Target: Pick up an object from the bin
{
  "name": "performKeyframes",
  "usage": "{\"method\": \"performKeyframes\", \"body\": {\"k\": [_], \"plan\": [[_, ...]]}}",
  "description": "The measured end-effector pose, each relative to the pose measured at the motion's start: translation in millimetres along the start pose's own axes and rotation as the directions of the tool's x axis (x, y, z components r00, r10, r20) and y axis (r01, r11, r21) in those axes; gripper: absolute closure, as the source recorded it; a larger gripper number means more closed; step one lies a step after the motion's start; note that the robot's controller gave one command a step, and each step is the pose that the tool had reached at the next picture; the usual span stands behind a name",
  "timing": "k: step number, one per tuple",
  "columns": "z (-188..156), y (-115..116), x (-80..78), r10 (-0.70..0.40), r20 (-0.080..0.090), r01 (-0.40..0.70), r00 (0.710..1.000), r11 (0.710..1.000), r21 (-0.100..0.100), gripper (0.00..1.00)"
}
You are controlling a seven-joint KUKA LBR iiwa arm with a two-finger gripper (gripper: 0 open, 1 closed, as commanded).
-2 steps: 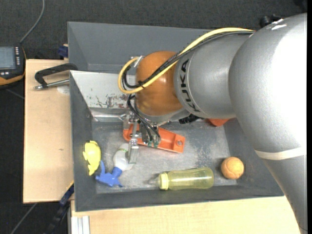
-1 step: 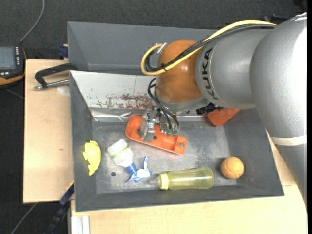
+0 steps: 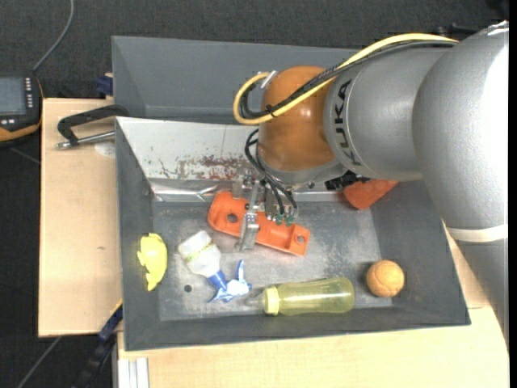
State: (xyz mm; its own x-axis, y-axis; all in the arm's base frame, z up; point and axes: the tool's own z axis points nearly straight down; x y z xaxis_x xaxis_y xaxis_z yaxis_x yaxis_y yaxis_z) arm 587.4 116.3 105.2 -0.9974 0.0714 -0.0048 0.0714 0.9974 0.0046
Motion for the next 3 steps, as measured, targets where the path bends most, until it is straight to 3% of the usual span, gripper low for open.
{"method": "performKeyframes", "body": {"k": [1, 2, 3], "plan": [[0.0, -0.1, 0.0, 0.0, 0.0, 0.0, 1.0, 1.0, 0.0, 1.0], [0.0, -0.1, 0.0, 0.0, 0.0, 0.0, 1.0, 1.0, 0.0, 0.0], [0.0, -0.1, 0.0, 0.0, 0.0, 0.0, 1.0, 1.0, 0.0, 0.0]]}}
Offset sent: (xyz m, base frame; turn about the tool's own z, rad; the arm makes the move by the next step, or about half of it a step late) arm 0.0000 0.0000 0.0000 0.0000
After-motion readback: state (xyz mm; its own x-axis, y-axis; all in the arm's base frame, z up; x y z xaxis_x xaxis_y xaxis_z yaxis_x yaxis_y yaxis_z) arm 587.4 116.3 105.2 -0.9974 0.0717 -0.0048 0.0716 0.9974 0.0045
